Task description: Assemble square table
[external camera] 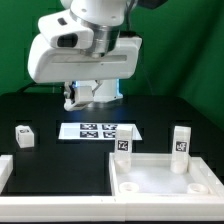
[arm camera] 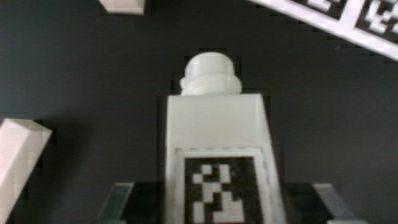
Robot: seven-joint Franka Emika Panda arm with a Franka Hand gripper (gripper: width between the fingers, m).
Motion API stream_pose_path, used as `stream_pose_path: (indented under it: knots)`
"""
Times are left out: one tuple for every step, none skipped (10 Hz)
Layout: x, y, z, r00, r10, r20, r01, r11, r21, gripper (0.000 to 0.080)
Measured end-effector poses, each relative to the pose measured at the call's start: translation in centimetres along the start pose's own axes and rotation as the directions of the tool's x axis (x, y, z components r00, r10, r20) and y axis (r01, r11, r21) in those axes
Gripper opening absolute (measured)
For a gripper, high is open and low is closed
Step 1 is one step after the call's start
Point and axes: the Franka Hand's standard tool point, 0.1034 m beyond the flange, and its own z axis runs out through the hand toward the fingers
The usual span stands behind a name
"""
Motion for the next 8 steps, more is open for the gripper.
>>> stream_pose_path:
  knots:
    - [0.1, 0.2, -0.1, 0.998, 0.001, -0.067, -0.002, 1.0, -0.009, 0.0287]
    - [0.2, 0.3, -0.2, 0.996, 0.003, -0.09, -0.004, 1.0, -0.016, 0.0287]
    - [1.5, 0.1, -1.2, 0.991, 0.019, -0.132, -0.022, 1.0, -0.018, 0.0287]
    - [3.8, -0.5, -2.8, 0.983, 0.064, -0.173, -0.067, 0.998, -0.012, 0.0287]
    - [6.1, -0.8, -4.1, 0.969, 0.085, -0.233, -0.091, 0.996, -0.015, 0.0287]
    - [7.4, -0.9, -5.2, 0.959, 0.095, -0.265, -0.102, 0.995, -0.014, 0.0287]
    - [9.2, -0.9, -6.2, 0.933, 0.097, -0.345, -0.116, 0.993, -0.035, 0.0287]
    - [10.5, -1.8, -6.8, 0.908, 0.127, -0.398, -0.151, 0.988, -0.028, 0.0287]
